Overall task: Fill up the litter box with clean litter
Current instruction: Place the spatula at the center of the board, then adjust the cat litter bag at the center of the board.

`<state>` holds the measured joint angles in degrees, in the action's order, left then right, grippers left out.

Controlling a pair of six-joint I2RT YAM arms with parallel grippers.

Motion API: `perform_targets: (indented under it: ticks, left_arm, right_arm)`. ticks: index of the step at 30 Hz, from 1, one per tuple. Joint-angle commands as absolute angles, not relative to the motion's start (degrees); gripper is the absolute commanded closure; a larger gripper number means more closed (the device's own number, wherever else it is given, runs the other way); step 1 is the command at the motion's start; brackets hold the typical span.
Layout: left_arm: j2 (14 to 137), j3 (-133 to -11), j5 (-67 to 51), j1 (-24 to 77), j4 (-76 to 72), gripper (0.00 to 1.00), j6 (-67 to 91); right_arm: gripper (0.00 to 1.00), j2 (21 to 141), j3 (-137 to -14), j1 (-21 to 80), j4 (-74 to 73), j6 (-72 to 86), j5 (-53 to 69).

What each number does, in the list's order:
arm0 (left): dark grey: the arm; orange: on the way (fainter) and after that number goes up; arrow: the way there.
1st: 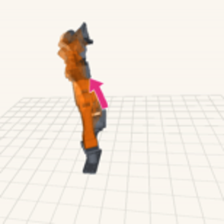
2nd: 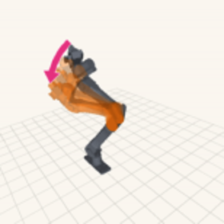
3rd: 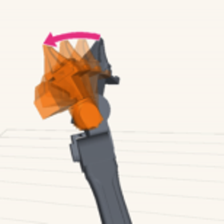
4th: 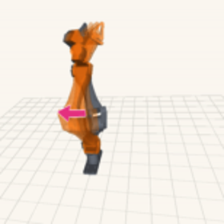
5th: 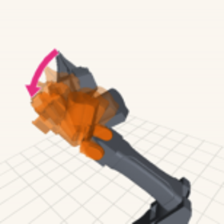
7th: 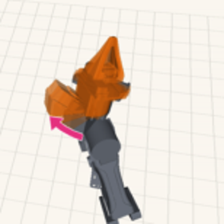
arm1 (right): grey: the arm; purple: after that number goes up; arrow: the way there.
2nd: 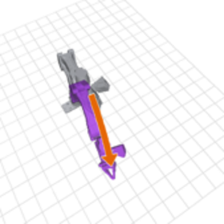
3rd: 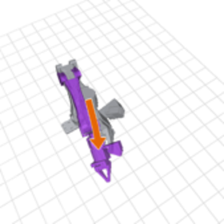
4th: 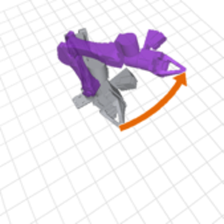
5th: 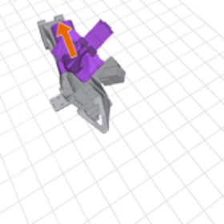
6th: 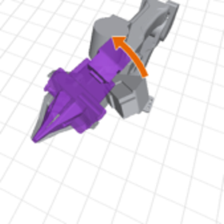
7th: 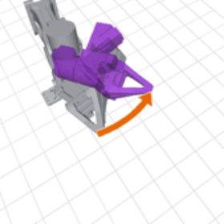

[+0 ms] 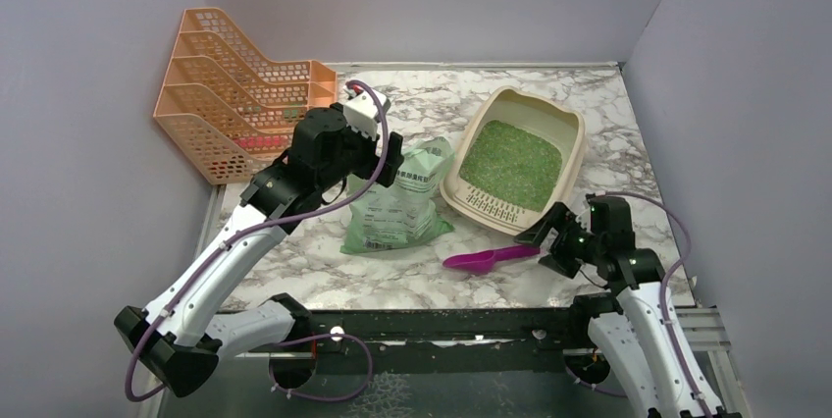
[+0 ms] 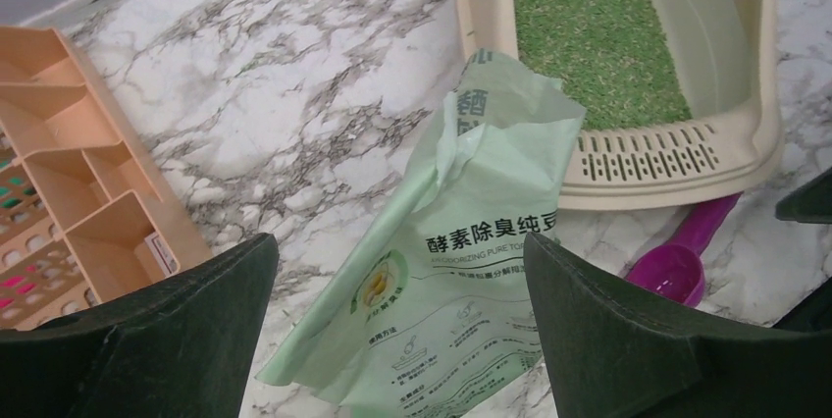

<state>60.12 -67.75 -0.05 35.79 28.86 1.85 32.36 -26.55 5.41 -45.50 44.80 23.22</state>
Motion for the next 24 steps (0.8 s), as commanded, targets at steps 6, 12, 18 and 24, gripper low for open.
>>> perform_targets:
  ticks: [6,12,18,24]
  left_arm:
    - [61.6,-69.5,6.3,34.6,31.1,0.02,5.2]
    - [62.3,-71.2,0.7,30.3,32.9,0.01,4.3]
    - [65.2,-73.1,-11.2,26.0,39.2,0.01,-3.8]
    - [67.5,-72.0,-22.3,23.8,41.1,0.01,-10.9]
  right_arm:
    - [0.09,31.3,-38.2,5.5,-50.8,41.8,17.9]
    - [0.08,29.6,-41.3,5.5,-34.2,37.7,31.0]
    - [0.08,36.0,-33.1,5.5,-2.4,36.6,48.5]
    - [0.08,55.7,-38.4,8.8,9.7,26.0,54.2]
